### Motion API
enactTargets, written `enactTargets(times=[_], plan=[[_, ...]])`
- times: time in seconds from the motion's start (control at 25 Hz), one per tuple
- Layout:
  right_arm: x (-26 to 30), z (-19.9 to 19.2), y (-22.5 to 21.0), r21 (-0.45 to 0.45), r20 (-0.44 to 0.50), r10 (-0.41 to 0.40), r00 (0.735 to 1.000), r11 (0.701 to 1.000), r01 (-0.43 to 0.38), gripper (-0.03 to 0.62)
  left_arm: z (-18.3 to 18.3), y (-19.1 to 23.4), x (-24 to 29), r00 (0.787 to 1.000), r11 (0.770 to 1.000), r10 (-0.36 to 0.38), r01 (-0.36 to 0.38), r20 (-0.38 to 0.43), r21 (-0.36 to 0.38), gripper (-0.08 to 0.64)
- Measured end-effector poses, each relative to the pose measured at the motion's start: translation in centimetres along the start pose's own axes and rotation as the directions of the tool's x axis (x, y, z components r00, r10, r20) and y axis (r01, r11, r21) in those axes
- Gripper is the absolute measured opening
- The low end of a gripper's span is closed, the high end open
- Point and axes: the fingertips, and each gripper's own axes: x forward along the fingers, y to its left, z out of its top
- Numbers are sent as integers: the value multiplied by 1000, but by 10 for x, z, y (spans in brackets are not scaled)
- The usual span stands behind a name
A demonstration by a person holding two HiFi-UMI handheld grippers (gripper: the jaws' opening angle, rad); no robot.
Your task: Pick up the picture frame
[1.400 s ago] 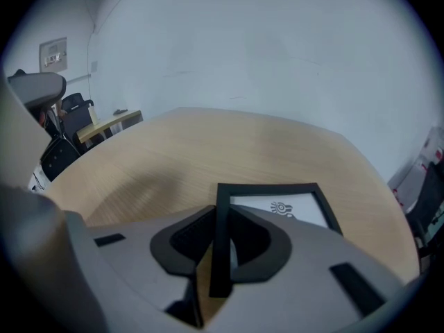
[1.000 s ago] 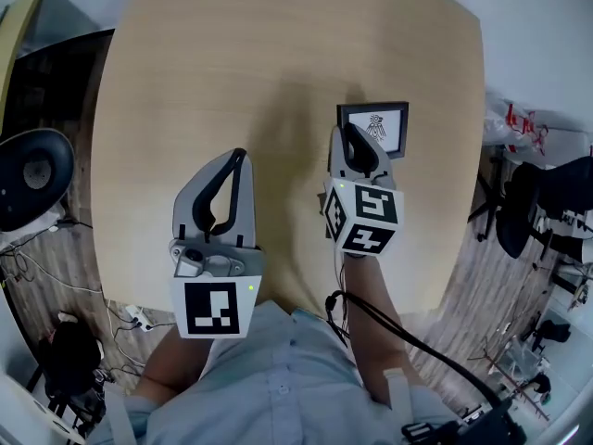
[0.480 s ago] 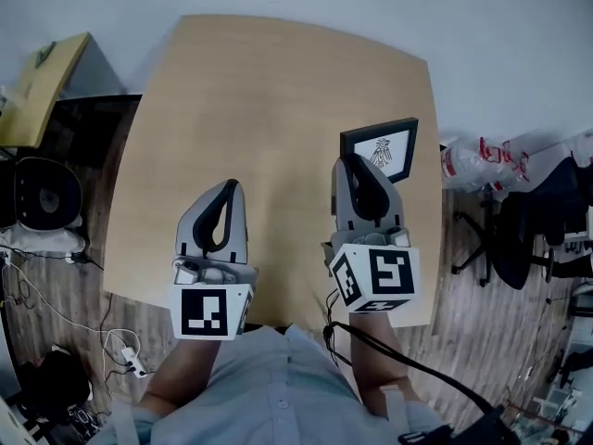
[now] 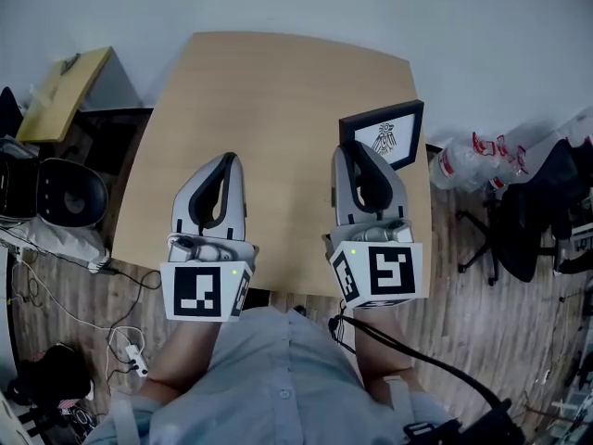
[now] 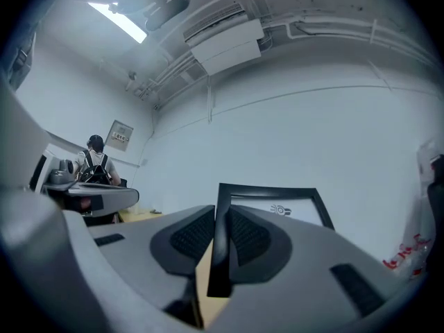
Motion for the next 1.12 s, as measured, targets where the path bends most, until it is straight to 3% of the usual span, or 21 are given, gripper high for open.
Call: enactTargets(times=[0.68,1.12], plan=[[-19,12,12,-35,40,12,999,999,-11,64,24,-1,-2,998,1000,-12,12,64,12,2],[-20,14,12,-23,52,13,999,1000,-12,64,26,-6,1,997,999,-30,28,66,31,2]])
